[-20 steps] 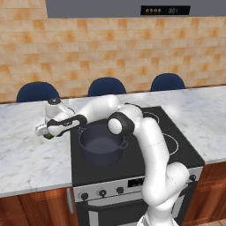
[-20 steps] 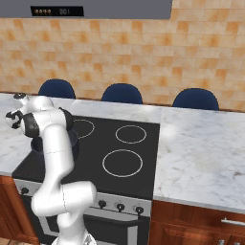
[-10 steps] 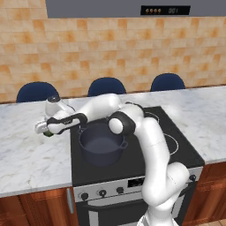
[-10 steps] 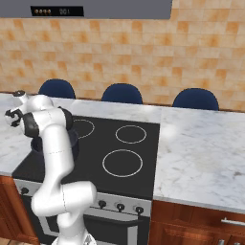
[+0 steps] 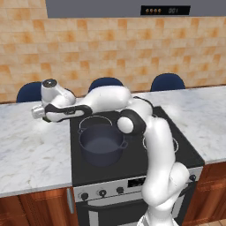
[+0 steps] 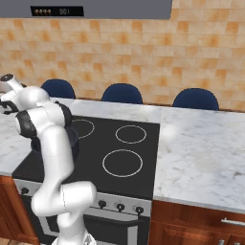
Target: Turn on the burner for the pot on the stove. Wait thirty seconds for the pot to heat up. Then add the broccoli to the pot.
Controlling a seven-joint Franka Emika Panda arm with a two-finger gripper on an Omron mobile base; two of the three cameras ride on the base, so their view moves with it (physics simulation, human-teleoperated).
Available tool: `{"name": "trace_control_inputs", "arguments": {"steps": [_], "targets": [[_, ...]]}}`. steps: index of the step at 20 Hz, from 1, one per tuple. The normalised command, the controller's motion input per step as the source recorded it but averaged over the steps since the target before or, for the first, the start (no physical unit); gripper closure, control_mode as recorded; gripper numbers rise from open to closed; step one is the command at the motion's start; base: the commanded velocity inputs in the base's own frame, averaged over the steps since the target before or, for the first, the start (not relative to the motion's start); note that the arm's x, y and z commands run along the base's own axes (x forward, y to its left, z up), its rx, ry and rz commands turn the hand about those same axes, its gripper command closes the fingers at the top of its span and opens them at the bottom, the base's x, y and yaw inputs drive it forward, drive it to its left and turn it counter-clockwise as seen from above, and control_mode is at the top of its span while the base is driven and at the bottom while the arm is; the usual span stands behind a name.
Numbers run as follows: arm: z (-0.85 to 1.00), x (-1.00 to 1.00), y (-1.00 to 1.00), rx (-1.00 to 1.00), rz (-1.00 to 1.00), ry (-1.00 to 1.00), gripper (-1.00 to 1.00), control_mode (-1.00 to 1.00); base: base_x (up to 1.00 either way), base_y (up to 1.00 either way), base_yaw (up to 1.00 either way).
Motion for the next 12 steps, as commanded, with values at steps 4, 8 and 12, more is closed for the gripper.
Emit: {"name": "trace_control_inputs", "arguments": {"steps": [4, 8, 12], "targets": [[0.49, -0.86, -0.88, 0.09, -0.12, 0.0, 1.0, -1.0, 0.0, 0.0, 0.0], [0.29, -0.98, -1.0, 0.14, -0.12, -0.04, 1.0, -1.0, 0.0, 0.0, 0.0], [0.31, -0.8, -1.0, 0.18, -0.18, -0.04, 1.0, -1.0, 0.0, 0.0, 0.0]]}}
